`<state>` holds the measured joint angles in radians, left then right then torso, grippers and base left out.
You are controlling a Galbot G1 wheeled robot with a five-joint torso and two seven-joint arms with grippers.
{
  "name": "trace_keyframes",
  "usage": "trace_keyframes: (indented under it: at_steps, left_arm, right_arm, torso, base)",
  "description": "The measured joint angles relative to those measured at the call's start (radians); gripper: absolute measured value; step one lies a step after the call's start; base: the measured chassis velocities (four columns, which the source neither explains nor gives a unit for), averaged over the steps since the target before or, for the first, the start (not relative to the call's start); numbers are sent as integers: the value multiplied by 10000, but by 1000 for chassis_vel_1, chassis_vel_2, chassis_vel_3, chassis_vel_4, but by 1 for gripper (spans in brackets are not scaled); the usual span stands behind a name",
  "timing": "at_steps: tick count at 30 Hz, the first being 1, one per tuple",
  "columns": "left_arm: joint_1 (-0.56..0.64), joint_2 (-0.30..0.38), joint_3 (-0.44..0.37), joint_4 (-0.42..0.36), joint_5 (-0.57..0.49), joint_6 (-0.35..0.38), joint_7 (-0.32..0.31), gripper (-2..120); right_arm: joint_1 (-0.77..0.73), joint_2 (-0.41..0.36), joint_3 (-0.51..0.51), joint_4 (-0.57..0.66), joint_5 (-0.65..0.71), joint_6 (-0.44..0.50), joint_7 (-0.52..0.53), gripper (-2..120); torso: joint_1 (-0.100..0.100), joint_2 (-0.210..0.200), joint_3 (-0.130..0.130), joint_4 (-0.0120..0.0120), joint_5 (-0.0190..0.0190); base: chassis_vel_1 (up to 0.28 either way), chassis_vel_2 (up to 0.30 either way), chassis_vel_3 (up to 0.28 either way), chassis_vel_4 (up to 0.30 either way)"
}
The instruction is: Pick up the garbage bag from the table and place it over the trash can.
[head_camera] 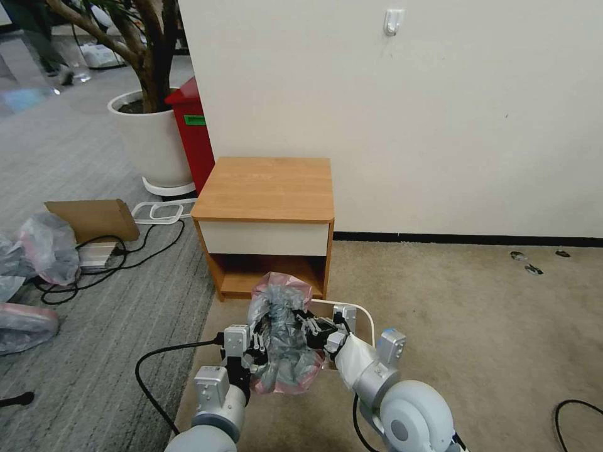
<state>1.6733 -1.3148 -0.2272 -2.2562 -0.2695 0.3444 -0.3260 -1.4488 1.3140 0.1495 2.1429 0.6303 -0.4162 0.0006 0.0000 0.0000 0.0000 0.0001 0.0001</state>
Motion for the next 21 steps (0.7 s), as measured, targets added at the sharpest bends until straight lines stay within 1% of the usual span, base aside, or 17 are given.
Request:
trace_keyframes:
  at_steps: [6,10,11,15,19,21]
  left_arm:
    - [-2,-27,1,-7,-97,56,-22,5]
    - [-4,-22,-31,-50,-265,165,-39,5]
    - [-4,-22,-31,-50,-265,165,-39,5]
    - [-7,-4,-14,-62,-302,174,-37,5]
    - [1,4,60,-115,-372,174,-7,5]
    - [6,10,62,-148,-437,175,1,5]
  right_arm:
    - [-447,-139,164,476,-87,20,-32,0]
    - [-613,-236,832,1183,-39,-159,-355,0]
    - [-613,-236,832,1183,-39,-159,-355,0]
    - [-56,-286,1230,1330,417,-472,-392,0]
    - [947,-334,1769,1154,1359,-1026,196,0]
    - [1144,-390,1923,1068,1591,-1157,397,0]
  torso:
    - [0,0,0,-2,0]
    - [0,0,-1,-2,-1]
    - [0,0,-1,-2,-1]
    - [0,0,0,-2,-1]
    - [0,0,0,0,0]
    - [0,0,0,0,-1]
  base:
    - [0,0,0,0]
    - [0,0,0,0]
    - [0,0,0,0]
    - [0,0,0,0]
    - [0,0,0,0]
    - [0,0,0,0]
